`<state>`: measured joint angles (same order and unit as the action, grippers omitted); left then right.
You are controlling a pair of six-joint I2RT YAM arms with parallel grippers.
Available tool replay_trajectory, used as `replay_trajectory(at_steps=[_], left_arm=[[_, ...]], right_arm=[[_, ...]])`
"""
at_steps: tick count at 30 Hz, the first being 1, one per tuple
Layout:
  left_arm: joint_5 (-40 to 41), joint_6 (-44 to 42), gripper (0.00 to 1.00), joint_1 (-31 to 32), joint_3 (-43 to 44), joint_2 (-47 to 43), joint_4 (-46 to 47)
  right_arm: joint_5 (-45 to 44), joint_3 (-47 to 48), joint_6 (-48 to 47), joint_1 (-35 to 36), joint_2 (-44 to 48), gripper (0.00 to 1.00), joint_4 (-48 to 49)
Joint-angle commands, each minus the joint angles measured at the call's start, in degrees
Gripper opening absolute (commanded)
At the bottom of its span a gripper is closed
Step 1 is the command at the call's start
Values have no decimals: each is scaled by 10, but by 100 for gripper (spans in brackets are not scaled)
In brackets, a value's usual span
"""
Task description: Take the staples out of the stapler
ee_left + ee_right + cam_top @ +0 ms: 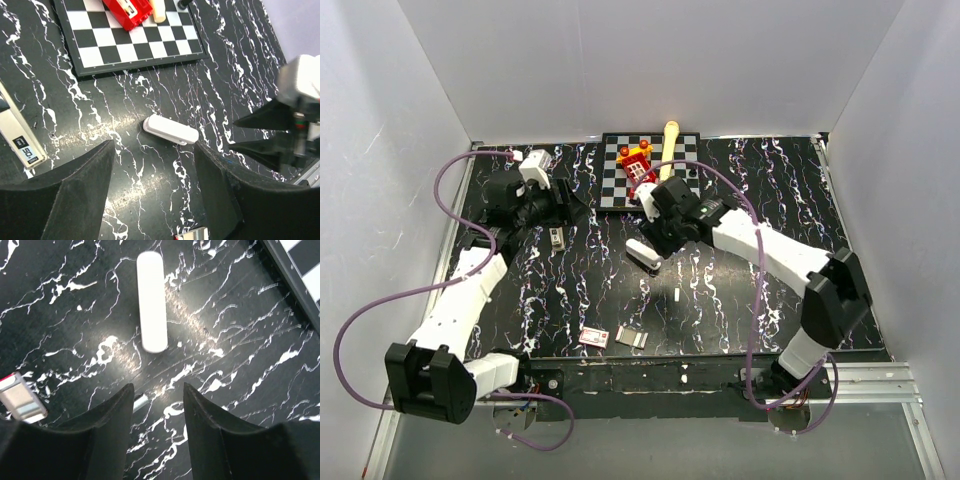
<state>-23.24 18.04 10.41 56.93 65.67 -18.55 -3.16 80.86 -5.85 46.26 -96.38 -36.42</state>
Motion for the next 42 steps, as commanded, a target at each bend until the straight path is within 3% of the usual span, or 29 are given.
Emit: replay_trajectory(at_steps=[1, 4, 8, 13, 17, 23, 31, 42], left_arm=[[-7, -2, 62, 23, 11, 39, 9], [6, -6, 60, 59, 40, 80, -4], [46, -15, 52, 101, 94, 144, -30], [63, -14, 29, 127, 144, 219, -32], [60, -9, 1, 140, 184, 288, -32], [70, -7, 0, 163, 232, 380, -20], [84, -13, 0, 185, 295, 473, -18], [129, -24, 0, 192, 275, 507, -23]], right_arm=[[4, -60, 54, 1, 69, 49, 26], [27, -111, 103, 1, 106, 38, 55], [68, -166, 163, 2, 132, 2, 101], [78, -221, 230, 2, 133, 1, 166], [90, -246, 281, 7, 119, 1, 214], [71, -280, 340, 15, 108, 1, 290], [34, -280, 406, 26, 57, 1, 324], [-49, -233, 454, 26, -15, 1, 300]])
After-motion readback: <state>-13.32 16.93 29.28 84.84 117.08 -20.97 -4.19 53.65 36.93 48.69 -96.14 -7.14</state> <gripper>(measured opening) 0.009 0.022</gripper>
